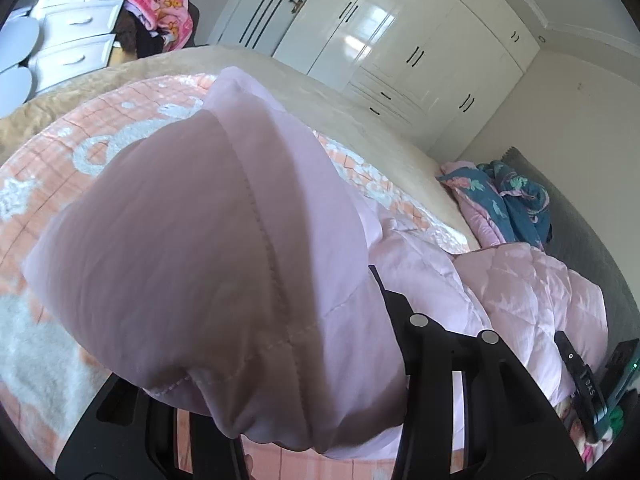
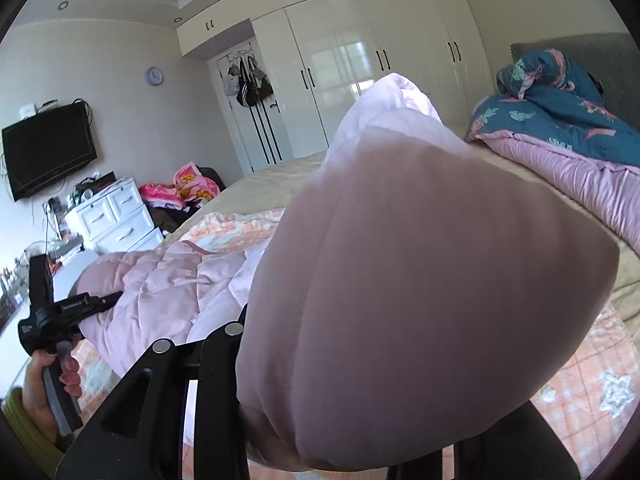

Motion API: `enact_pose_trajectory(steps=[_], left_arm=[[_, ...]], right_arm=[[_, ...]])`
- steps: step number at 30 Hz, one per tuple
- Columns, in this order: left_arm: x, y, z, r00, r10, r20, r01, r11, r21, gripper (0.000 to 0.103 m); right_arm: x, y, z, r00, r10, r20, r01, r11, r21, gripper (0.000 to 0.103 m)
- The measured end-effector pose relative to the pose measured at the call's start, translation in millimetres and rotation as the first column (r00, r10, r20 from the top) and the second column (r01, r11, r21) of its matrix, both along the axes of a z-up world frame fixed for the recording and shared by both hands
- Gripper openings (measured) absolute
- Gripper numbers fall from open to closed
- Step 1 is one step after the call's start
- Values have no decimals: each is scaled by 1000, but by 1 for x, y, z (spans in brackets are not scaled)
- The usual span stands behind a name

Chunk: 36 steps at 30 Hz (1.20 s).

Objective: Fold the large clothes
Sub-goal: 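Carry the lifted end over the jacket with both grippers, folding it again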

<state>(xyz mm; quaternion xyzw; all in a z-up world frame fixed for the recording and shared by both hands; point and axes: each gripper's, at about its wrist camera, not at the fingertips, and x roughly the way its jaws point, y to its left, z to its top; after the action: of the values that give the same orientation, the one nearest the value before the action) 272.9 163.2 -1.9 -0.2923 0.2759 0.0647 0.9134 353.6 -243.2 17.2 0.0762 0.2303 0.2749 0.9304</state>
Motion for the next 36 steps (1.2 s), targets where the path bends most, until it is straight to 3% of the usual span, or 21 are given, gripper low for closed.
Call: enact_pose_trajectory(steps=[5, 14, 23, 29, 36], left_arm=[[-23, -10, 1, 1000, -4, -3, 4, 1000, 19, 34], [-73, -16, -8, 1000, 8, -26, -6, 998, 67, 35], [-101, -19, -24, 997, 13, -81, -5, 994, 106, 35], [-108, -18, -30, 994, 15, -106, -2, 992, 122, 36], [-109, -21, -37, 991, 24, -135, -6, 991, 134, 39]], right_arm=[[-22, -4, 1, 1000, 3, 20, -3, 1000, -13, 32], [-59, -15, -20, 1000, 12, -28, -12, 1000, -5, 32], [-87, -32, -41, 991, -12, -130, 19, 999, 51, 32], [-99, -47, -60, 969, -47, -241, 79, 989, 124, 33], [-103, -56, -82, 931, -117, -345, 165, 980, 113, 38]])
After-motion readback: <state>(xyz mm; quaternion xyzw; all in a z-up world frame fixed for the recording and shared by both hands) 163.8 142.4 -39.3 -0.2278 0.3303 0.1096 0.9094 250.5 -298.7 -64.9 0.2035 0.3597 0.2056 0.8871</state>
